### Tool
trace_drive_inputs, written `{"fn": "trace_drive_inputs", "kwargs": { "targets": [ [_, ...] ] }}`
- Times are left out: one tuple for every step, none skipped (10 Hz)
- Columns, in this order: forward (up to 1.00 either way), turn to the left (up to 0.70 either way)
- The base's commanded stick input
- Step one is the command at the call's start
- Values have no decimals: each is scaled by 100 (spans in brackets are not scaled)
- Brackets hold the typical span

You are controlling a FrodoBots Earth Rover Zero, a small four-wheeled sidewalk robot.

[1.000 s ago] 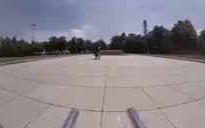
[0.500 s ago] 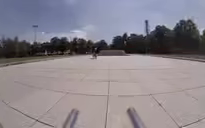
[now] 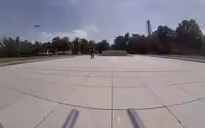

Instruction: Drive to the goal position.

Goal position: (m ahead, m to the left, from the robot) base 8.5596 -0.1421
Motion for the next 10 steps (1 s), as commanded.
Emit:
{"fn": "trace_drive_inputs", "kwargs": {
  "targets": [
    [70,0],
    [70,0],
    [70,0],
    [70,0],
    [70,0],
    [70,0],
    [70,0],
    [70,0],
    [70,0],
    [70,0]
  ]
}}
